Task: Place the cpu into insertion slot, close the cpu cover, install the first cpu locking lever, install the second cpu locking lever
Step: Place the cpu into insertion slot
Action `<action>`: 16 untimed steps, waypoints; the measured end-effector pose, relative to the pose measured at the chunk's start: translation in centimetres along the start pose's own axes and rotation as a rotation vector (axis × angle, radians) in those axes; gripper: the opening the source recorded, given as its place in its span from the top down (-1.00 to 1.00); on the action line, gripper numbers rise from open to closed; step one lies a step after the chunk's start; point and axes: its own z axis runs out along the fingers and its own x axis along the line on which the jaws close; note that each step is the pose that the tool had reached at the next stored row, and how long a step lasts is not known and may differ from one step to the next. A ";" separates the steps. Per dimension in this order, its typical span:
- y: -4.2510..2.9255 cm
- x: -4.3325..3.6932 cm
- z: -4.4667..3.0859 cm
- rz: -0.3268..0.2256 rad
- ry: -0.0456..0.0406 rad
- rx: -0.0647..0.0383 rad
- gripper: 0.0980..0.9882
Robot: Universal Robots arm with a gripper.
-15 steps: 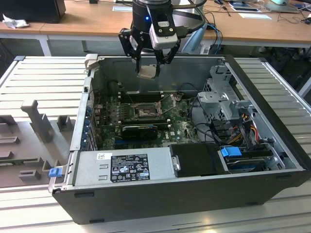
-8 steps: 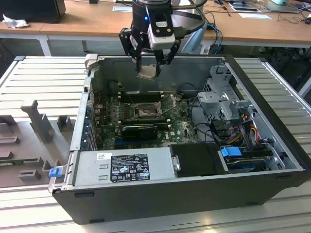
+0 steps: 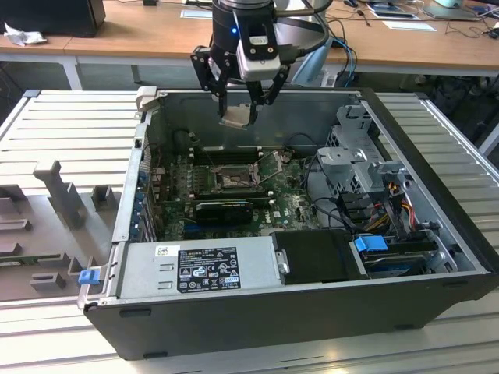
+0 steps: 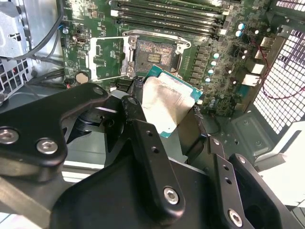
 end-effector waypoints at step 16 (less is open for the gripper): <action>-0.02 0.00 0.17 0.207 -0.0179 -0.003 0.02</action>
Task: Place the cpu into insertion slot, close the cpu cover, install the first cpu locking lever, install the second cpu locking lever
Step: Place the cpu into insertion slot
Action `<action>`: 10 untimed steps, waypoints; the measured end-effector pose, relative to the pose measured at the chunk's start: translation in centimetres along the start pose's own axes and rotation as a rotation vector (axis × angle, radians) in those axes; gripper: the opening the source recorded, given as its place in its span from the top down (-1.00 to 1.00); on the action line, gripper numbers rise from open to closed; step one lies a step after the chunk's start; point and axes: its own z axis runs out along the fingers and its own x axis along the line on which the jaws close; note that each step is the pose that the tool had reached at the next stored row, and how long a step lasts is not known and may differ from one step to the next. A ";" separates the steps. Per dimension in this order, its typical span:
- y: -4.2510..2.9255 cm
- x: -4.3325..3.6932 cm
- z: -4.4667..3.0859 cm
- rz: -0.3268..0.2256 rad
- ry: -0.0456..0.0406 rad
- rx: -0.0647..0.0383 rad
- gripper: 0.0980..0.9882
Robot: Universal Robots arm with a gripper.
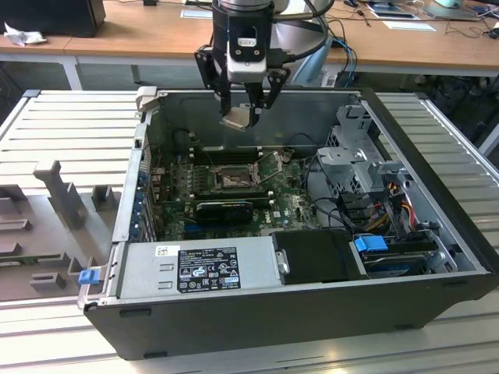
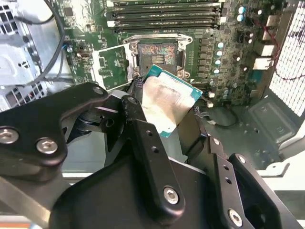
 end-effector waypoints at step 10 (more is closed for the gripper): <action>-0.03 -0.01 0.37 0.047 -0.0040 -0.001 0.02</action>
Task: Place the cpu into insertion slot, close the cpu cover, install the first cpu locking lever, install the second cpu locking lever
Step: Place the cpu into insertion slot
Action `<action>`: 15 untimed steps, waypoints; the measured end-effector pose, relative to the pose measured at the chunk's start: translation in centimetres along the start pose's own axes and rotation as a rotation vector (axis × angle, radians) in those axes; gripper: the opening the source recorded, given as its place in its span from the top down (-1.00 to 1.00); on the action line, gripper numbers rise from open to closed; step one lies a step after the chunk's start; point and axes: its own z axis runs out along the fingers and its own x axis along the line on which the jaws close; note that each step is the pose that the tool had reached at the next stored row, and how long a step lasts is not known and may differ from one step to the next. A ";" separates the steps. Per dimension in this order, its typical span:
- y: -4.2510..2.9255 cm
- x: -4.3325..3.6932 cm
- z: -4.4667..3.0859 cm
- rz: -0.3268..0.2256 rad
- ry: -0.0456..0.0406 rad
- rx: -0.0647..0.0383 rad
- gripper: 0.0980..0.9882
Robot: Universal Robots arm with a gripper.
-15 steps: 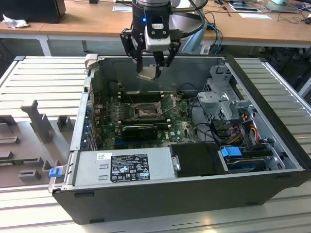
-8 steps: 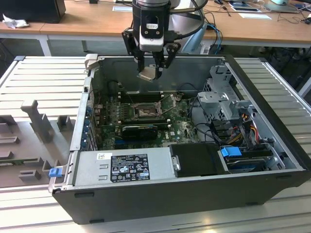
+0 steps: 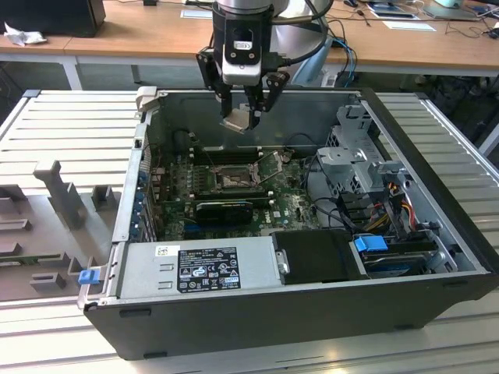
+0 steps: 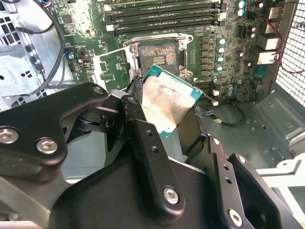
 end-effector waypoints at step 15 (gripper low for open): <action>-0.02 -0.01 0.21 0.199 -0.0182 -0.002 0.02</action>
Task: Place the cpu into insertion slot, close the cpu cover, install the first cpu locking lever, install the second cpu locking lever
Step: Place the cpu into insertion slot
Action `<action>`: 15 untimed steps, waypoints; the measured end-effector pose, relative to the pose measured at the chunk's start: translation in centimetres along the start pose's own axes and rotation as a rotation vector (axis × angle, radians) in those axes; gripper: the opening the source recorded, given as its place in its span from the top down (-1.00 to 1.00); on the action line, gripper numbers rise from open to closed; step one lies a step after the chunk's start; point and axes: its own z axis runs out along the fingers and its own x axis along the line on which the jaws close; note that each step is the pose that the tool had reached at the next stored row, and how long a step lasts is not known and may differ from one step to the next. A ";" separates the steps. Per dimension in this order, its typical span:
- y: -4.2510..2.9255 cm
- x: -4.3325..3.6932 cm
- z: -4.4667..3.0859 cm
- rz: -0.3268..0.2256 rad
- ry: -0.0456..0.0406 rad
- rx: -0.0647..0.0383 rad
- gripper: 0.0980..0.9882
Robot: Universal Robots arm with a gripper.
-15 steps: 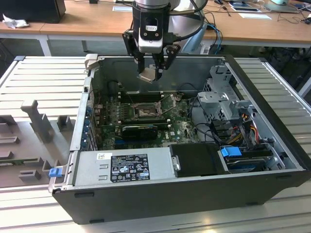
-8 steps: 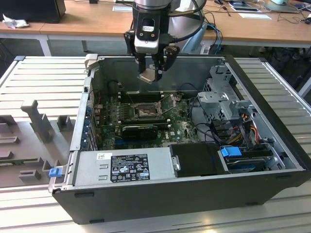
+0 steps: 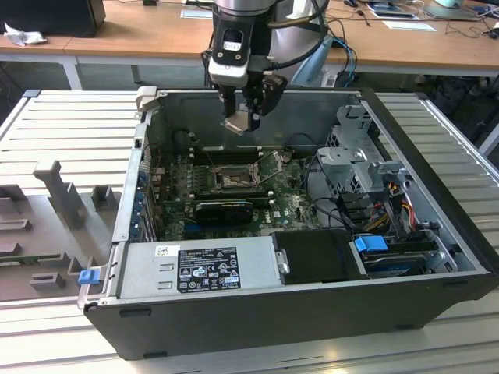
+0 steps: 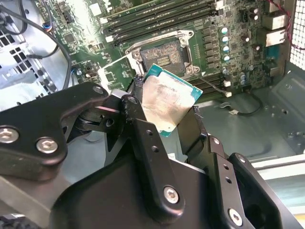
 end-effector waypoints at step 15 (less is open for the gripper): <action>-0.01 0.00 0.16 0.184 -0.0153 -0.003 0.02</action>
